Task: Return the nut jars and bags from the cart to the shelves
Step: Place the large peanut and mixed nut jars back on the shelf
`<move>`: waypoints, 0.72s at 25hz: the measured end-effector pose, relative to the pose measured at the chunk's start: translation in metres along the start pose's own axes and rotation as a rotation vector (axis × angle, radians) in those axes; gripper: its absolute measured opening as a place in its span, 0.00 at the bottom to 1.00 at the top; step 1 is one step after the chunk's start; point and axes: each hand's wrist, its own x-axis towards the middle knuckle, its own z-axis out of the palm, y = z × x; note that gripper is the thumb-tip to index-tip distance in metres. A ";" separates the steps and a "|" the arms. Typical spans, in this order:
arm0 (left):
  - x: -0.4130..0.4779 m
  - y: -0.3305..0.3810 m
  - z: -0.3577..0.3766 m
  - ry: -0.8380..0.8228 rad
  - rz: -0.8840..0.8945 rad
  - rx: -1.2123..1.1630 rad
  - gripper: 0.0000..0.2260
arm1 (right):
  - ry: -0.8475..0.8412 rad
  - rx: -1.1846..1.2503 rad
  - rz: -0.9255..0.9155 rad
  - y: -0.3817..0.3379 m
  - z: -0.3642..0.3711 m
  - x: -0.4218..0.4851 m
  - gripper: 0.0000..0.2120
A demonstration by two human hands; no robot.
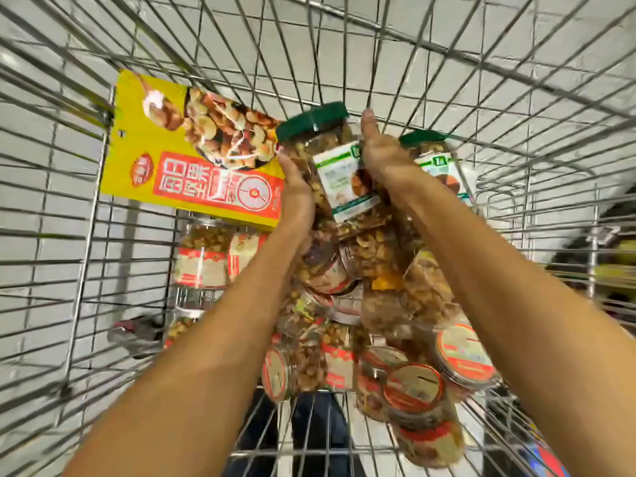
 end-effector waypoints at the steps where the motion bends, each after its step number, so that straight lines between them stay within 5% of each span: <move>1: -0.005 0.005 -0.008 -0.045 -0.046 -0.020 0.33 | -0.002 0.035 -0.011 -0.002 -0.003 -0.007 0.31; 5: -0.041 0.047 -0.043 -0.285 -0.110 -0.082 0.35 | -0.063 0.623 -0.063 -0.002 -0.012 -0.052 0.25; 9: -0.086 0.079 -0.056 -0.450 -0.086 -0.086 0.33 | -0.225 0.652 -0.097 -0.004 -0.001 -0.104 0.36; 14: -0.134 0.088 -0.046 -0.491 -0.060 0.060 0.34 | -0.218 0.772 -0.145 -0.008 -0.007 -0.162 0.45; 18: -0.159 0.081 -0.021 -0.528 -0.116 0.126 0.34 | -0.100 0.827 -0.139 0.008 -0.035 -0.188 0.25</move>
